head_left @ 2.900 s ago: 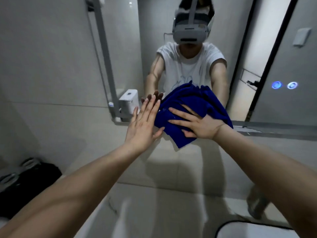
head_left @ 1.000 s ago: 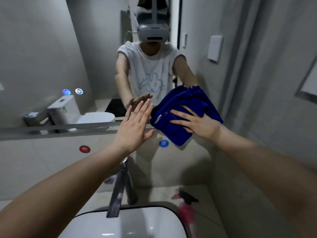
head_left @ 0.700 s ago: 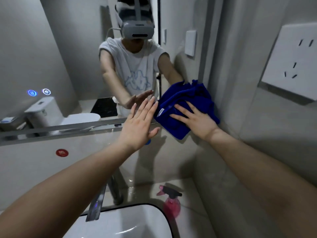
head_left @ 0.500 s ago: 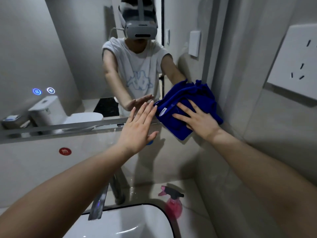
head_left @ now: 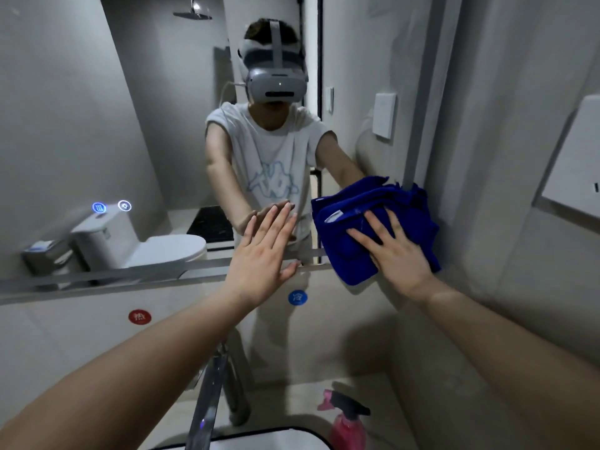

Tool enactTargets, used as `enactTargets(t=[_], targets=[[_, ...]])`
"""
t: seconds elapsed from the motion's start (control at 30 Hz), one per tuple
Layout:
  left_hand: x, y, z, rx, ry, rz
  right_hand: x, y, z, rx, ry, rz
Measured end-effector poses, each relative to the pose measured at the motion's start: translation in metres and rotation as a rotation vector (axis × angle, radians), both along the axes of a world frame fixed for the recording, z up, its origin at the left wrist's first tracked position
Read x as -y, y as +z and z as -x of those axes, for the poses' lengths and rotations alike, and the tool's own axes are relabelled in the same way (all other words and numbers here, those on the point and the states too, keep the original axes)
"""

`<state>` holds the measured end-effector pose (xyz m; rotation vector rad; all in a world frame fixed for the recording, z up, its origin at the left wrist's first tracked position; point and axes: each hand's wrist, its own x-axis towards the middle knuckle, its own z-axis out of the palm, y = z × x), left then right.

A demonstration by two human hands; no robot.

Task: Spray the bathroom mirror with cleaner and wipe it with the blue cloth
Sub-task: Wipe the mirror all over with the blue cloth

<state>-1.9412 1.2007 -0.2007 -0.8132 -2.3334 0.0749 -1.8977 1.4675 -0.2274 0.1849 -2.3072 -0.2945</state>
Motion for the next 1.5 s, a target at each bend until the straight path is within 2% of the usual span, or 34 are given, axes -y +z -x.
enactTargets(t=[0.2, 0.37, 0.5, 0.67, 0.8, 0.9, 1.1, 1.27, 1.5], targets=[[0.001, -0.006, 0.007, -0.020, 0.008, 0.008, 0.011, 0.011, 0.008, -0.122, -0.088, 0.267], [-0.007, -0.014, 0.003, -0.018, -0.027, -0.020, 0.019, 0.007, 0.003, -0.018, -0.146, 0.308], [-0.020, -0.025, -0.005, 0.000, -0.068, -0.002, 0.030, -0.007, 0.001, 0.115, -0.220, 0.451], [-0.021, -0.035, -0.010, 0.033, -0.077, -0.004, 0.051, -0.044, 0.006, 0.092, -0.286, 0.644], [-0.005, -0.043, -0.006, 0.076, -0.065, 0.024, 0.061, -0.078, 0.004, 0.049, -0.253, 0.761], [0.009, -0.048, -0.001, 0.118, -0.048, 0.027, 0.061, -0.095, 0.007, 0.018, -0.278, 0.739], [0.035, -0.063, 0.010, 0.045, -0.058, 0.046, 0.070, -0.087, 0.019, -0.074, -0.254, 0.670], [0.054, -0.071, 0.012, 0.040, -0.060, 0.025, 0.113, -0.074, 0.038, -0.147, -0.116, 0.345], [0.130, -0.061, 0.018, 0.047, 0.059, -0.014, 0.193, -0.062, 0.059, -0.197, 0.021, 0.096]])
